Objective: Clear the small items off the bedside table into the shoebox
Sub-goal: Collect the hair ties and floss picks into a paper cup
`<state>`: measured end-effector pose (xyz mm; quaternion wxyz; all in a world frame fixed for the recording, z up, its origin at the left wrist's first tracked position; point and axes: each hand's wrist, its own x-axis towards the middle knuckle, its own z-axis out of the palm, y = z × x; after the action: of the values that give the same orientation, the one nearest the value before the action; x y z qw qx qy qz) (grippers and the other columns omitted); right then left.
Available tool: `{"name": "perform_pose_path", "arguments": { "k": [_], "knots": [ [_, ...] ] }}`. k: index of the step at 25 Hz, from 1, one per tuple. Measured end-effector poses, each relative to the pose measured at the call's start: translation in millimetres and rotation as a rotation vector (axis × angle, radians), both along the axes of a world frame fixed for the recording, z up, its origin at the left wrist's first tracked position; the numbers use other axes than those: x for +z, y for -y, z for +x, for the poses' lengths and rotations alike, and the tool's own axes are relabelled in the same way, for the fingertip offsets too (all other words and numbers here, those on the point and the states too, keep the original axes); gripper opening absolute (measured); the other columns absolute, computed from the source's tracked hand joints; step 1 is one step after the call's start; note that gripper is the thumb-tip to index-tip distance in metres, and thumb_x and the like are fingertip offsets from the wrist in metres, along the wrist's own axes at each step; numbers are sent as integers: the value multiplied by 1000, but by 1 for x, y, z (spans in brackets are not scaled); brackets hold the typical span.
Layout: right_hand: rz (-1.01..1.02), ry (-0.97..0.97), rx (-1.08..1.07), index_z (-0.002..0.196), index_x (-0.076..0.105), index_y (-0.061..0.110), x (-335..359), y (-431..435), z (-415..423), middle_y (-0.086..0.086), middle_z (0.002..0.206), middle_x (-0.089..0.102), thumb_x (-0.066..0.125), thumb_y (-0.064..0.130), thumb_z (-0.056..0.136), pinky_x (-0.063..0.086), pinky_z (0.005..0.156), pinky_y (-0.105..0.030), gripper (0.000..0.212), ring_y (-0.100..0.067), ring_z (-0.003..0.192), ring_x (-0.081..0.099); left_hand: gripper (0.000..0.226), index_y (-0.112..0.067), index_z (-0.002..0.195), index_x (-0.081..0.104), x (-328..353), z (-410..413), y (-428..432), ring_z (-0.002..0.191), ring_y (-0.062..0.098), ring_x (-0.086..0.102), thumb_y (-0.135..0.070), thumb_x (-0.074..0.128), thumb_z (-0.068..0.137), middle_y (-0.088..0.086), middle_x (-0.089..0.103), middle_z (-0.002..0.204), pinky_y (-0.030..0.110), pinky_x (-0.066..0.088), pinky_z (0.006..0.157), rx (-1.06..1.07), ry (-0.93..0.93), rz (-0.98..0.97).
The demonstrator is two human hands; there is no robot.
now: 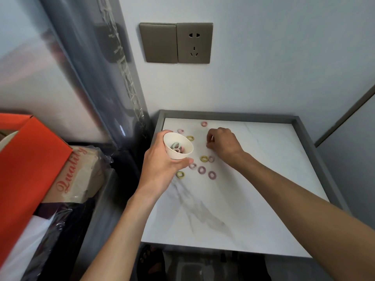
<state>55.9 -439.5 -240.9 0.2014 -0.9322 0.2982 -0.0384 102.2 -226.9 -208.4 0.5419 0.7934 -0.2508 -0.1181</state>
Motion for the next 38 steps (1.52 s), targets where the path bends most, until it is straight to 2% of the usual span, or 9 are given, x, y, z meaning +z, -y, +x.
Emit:
{"name": "perform_pose_path", "arguments": {
  "k": [7,10,14,18,25,28,31,34,38],
  "knots": [
    [25,-200,-10,98,67,0,16,4,-7,-18,99,65,59,8,90,58,79,-38,14,-35,85,67,71,-42,107,53,2,-3,0,82,-8,60,-19,93,54,-15,65,95,5,44,56,-29,-5,-2],
    [233,30,-74,88,69,4,31,-5,-15,-11,79,69,61,6,90,53,57,-20,9,-21,66,68,69,-47,102,53,3,-4,-1,82,-8,61,-17,93,54,-18,65,92,4,44,54,-39,-6,-11],
    [577,473,110,76,67,12,82,-35,-15,0,65,68,71,8,85,55,63,-28,10,-13,53,64,69,-50,100,52,6,-6,-1,78,-9,61,-15,92,56,-20,65,87,6,44,49,-43,-17,-22],
    [263,252,423,78,75,20,101,-74,-10,13,66,68,76,13,78,51,67,-18,7,4,61,62,66,-41,111,53,10,-6,-1,80,-8,62,-20,89,60,-26,65,90,13,49,57,-39,-25,-20],
    [324,514,238,92,77,15,84,-50,4,6,84,74,65,13,90,51,76,-21,12,-8,77,67,69,-36,112,55,10,3,-8,80,-6,62,-14,92,58,-15,67,93,9,48,59,65,-39,-90],
    [187,263,60,117,68,18,49,-10,19,0,113,69,59,27,95,42,86,-21,26,-17,107,60,70,-34,113,55,11,12,-14,84,-6,61,-18,93,56,-15,67,95,13,50,69,133,-24,-75],
    [121,-25,68,141,47,18,6,9,39,-8,143,47,57,47,93,27,110,-34,57,-27,136,33,72,-31,116,55,9,21,-20,87,-3,61,-19,93,56,-13,67,97,17,50,73,170,-23,-70],
    [51,-49,109,145,39,22,-18,6,59,-6,151,33,58,54,89,21,114,-38,68,-30,140,22,70,-29,116,55,8,26,-25,86,-4,60,-18,93,57,-13,67,98,19,50,75,185,-25,-79],
    [-39,54,189,140,46,25,-31,-6,70,-3,146,42,56,40,92,28,107,-40,51,-29,135,30,69,-28,116,55,8,29,-29,84,-6,60,-17,93,58,-14,67,97,19,50,76,192,-33,-75]
  ]
}}
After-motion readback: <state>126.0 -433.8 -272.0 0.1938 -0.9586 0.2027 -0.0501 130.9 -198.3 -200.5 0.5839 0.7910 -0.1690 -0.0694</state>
